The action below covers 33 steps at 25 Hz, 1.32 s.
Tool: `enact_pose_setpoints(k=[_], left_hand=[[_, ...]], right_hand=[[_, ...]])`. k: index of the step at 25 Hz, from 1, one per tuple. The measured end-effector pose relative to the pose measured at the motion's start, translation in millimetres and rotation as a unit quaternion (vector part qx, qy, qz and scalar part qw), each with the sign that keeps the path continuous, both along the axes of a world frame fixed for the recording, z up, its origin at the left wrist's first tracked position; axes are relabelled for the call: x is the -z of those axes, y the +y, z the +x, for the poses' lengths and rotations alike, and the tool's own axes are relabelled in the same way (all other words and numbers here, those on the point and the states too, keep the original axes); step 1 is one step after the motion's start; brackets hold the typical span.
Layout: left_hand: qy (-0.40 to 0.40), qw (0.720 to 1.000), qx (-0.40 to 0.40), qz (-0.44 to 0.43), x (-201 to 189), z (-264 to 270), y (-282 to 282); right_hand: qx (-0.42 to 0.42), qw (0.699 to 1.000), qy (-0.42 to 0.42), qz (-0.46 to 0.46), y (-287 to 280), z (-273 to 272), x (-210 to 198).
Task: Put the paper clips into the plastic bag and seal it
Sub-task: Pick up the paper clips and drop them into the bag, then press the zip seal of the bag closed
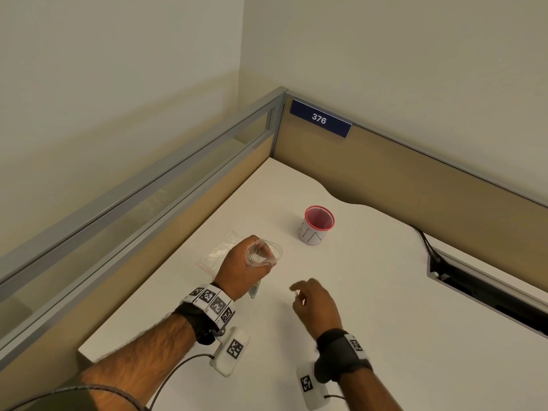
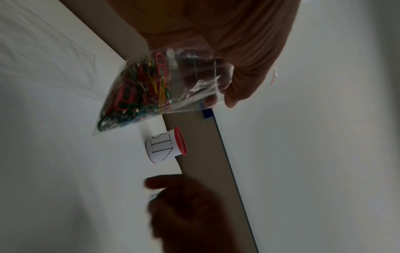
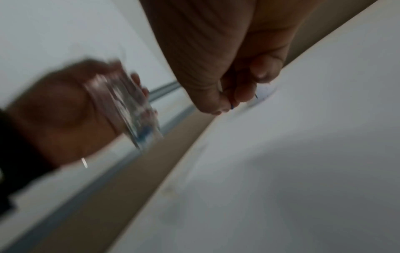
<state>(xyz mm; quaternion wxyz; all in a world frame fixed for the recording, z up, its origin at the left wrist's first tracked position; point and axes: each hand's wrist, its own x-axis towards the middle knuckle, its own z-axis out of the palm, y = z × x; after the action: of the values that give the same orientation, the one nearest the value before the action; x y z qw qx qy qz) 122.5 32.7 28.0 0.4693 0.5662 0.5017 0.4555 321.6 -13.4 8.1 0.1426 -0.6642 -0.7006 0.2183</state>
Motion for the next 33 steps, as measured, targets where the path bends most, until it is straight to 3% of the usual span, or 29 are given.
enact_pose_setpoints(k=[5, 9, 14, 20, 24, 29, 33], left_hand=[[0.021, 1.000, 0.011, 0.004, 1, 9, -4], [0.024, 0.999, 0.027, 0.018, -7, 22, -9], [0.046, 0.997, 0.036, 0.045, -14, 34, -21], [0.057, 0.997, 0.048, 0.023, -26, 51, -45], [0.067, 0.996, 0.055, 0.018, -27, 57, -56], [0.016, 0.996, 0.077, 0.031, -26, 48, -63], [0.027, 0.998, 0.009, 0.062, -26, 38, -60]], right_hand=[[0.039, 0.978, 0.136, 0.153, 9, -8, -83], [-0.009, 0.973, 0.165, 0.159, 6, -24, -114], [-0.001, 0.970, 0.170, 0.176, 3, -19, -121], [-0.075, 0.992, 0.066, 0.083, 0, -8, -123], [-0.098, 0.990, 0.042, 0.088, -4, -6, -121], [-0.049, 0.990, 0.097, 0.092, -5, -2, -121], [0.027, 0.977, 0.192, 0.091, -2, -1, -121]])
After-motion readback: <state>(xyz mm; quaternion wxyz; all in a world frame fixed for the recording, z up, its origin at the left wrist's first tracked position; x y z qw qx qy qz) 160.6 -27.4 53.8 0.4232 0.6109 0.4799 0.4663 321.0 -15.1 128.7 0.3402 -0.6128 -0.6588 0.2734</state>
